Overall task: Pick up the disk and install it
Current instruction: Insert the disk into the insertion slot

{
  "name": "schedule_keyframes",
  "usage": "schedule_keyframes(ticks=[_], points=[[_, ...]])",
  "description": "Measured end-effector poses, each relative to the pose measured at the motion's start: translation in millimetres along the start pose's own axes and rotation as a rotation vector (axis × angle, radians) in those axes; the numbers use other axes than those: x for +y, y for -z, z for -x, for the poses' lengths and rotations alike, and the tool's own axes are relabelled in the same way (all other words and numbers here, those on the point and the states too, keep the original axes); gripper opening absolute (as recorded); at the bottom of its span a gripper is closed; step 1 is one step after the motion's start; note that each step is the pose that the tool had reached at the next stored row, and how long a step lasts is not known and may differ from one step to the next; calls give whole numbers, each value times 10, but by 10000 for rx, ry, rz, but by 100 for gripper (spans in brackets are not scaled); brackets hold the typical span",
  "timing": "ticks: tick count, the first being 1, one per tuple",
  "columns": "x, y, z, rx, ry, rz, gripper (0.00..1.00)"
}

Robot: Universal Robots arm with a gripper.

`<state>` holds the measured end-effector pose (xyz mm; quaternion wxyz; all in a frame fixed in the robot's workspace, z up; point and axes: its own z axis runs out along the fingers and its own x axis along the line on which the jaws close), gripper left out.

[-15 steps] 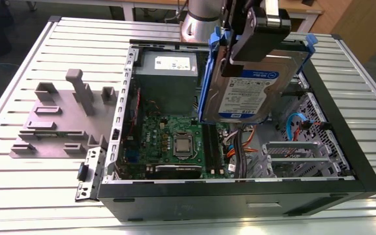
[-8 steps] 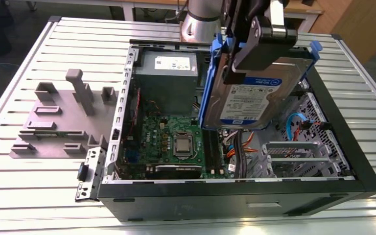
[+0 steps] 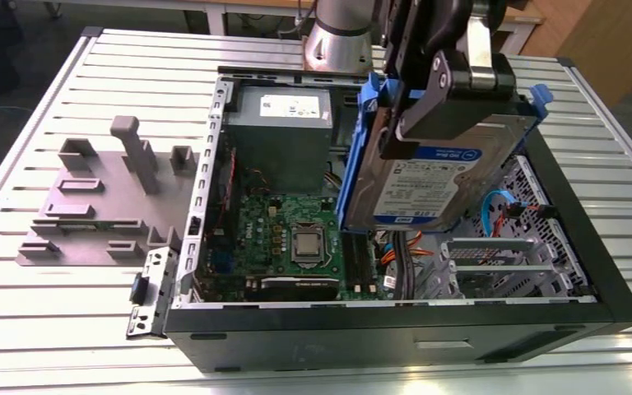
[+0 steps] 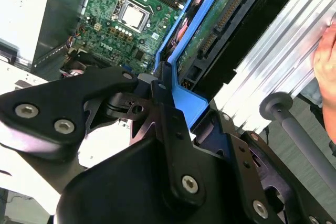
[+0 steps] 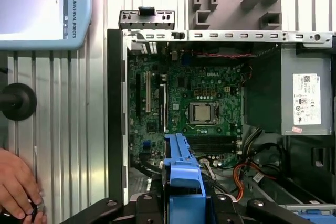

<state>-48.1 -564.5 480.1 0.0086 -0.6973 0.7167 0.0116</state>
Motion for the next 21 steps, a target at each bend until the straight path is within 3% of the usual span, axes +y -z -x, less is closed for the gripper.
schedule_keyframes(ticks=[11,13,15,21], points=[[-130,-11,-59,0,1,0,37],[-131,-11,-59,2,0,0,37],[-131,-12,-60,91,0,-2,37],[-131,-12,-60,95,0,-2,37]])
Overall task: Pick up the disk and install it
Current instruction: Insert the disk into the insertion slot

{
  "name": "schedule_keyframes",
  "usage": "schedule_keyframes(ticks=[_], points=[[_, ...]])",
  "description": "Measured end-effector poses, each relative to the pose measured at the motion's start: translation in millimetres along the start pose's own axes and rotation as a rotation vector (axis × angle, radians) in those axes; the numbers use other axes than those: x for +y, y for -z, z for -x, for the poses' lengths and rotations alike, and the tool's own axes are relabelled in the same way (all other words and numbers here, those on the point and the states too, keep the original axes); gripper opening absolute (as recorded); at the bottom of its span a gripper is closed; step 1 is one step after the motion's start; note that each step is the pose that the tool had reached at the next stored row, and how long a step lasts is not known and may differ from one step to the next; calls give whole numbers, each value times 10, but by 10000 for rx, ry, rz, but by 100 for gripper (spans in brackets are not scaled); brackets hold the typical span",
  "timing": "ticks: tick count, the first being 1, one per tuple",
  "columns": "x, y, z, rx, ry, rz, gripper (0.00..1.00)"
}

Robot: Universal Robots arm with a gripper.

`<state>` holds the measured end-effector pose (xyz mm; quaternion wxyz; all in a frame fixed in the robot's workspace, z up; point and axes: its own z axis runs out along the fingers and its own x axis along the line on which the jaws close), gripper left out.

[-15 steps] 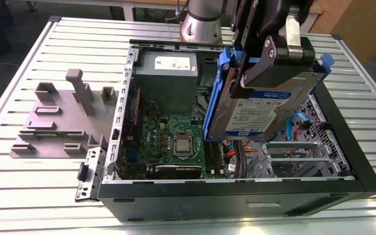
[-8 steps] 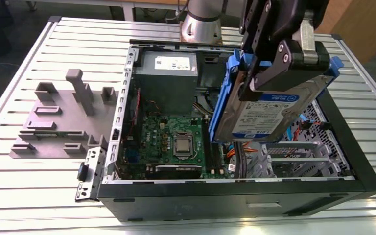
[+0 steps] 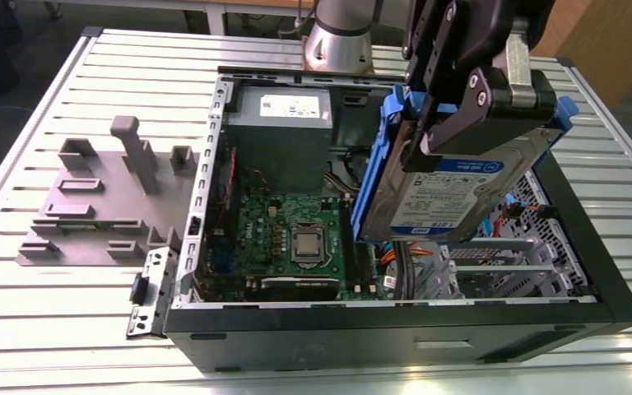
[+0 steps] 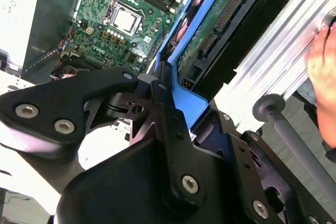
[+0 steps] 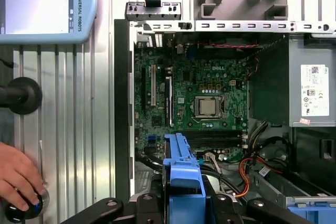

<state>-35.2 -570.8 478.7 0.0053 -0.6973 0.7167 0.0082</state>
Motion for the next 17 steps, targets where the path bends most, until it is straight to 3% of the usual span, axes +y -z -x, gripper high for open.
schedule_keyframes(ticks=[7,13,17], points=[[-31,0,1,3,-1,0,37],[-121,-23,6,3,0,-1,37],[-214,-44,8,3,-1,0,37]])
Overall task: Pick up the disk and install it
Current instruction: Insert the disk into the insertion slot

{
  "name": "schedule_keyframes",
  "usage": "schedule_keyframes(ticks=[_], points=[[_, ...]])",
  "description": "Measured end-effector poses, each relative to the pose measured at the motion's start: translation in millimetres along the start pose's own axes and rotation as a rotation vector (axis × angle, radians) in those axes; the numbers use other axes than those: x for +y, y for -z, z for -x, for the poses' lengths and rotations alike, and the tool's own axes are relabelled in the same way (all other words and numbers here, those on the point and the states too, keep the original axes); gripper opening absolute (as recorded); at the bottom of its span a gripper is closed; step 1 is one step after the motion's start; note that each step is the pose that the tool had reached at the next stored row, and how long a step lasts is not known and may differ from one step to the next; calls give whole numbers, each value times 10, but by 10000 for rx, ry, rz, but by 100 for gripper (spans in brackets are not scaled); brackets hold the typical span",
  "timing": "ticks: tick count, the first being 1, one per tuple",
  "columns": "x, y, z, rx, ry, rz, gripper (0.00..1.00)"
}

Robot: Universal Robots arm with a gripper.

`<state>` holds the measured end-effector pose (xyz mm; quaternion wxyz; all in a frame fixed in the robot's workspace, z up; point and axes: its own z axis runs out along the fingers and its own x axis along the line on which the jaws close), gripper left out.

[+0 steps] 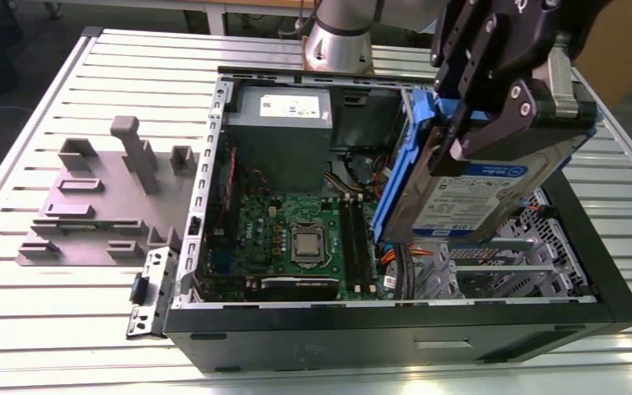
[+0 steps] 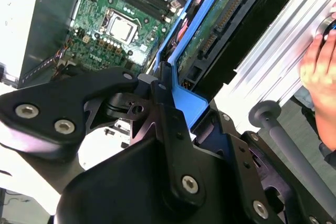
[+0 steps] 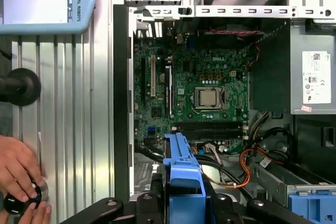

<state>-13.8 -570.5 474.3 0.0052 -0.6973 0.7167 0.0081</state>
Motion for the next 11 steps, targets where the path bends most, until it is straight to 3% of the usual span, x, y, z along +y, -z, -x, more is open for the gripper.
schedule_keyframes(ticks=[6,11], points=[[-127,-34,3,0,-3,0,37],[-181,-52,-5,7,-17,-1,37]])
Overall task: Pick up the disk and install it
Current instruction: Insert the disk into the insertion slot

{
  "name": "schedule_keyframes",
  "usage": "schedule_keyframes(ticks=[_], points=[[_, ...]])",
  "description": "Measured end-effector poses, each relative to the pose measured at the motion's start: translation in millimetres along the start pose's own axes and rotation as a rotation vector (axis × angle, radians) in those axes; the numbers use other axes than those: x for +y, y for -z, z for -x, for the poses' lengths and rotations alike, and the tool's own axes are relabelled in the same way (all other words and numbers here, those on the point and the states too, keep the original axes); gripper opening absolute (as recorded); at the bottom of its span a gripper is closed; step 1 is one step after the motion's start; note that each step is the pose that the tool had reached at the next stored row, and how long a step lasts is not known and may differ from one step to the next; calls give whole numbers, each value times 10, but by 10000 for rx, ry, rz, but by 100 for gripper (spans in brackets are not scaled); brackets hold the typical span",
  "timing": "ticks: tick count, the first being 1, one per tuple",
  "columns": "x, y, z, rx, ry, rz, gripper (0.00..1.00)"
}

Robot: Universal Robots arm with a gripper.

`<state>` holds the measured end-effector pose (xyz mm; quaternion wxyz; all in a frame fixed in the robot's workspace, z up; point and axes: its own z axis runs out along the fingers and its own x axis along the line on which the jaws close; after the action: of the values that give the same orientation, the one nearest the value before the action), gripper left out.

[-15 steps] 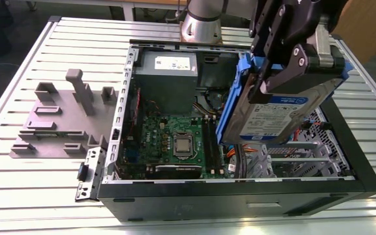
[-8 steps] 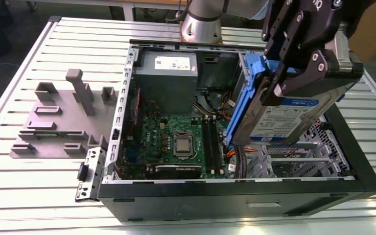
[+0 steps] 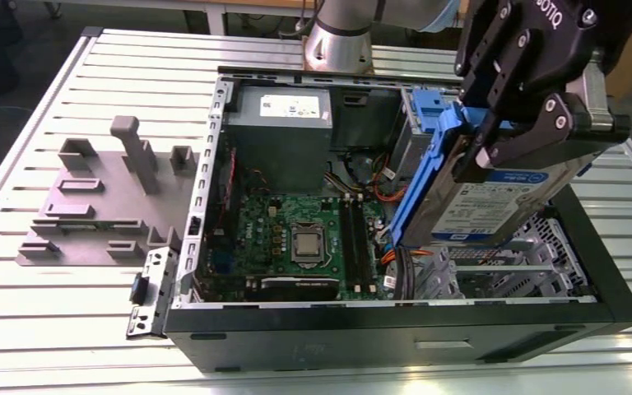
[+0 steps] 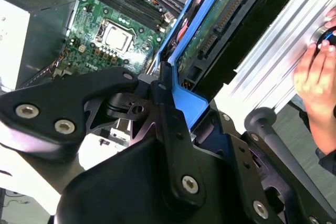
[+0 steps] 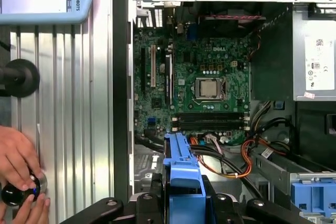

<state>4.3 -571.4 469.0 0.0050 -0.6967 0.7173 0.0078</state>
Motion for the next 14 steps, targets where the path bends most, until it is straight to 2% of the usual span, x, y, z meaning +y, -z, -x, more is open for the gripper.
schedule_keyframes(ticks=[7,14], points=[[-98,-29,-10,4,-15,0,37],[-268,-77,-9,2,-21,0,37]])
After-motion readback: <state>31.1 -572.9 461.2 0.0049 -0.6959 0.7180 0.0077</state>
